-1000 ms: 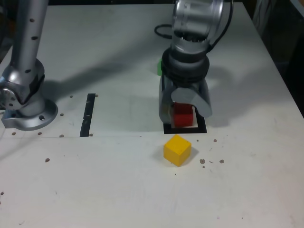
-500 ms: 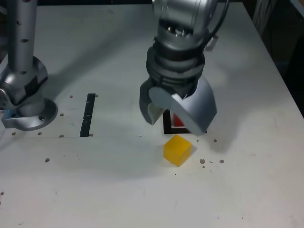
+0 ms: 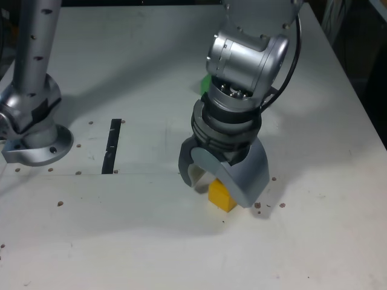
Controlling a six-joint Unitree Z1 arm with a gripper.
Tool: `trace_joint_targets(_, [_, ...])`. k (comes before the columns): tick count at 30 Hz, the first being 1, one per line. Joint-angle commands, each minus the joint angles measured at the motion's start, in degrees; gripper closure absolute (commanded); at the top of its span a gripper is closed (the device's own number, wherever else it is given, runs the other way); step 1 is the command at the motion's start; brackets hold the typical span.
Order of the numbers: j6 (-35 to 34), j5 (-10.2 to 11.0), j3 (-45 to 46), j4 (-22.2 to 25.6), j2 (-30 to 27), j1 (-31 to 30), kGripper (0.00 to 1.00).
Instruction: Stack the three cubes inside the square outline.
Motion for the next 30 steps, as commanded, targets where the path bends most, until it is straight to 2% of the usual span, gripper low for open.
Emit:
trace_joint_targets(1, [0.15, -0.37, 0.21, -1.31, 0.57, -0.64, 0.15])
trace_joint_targets(5, [0.15, -0.8, 0.33, -2.7, 2.01, -1.18, 0.25])
trace_joint_targets(12, [0.1, -0.24, 0.04, -2.44, 2.51, -1.2, 0.57])
trace_joint_targets(15, [-0.07, 0.13, 0.07, -2.38, 2.63, -1.2, 0.65])
trace_joint_targets(21, [-0.56, 0.97, 0.32, -2.2, 2.95, -1.12, 0.72])
trace_joint_targets(30, [-1.63, 1.11, 0.64, -2.67, 3.32, -1.05, 0.73])
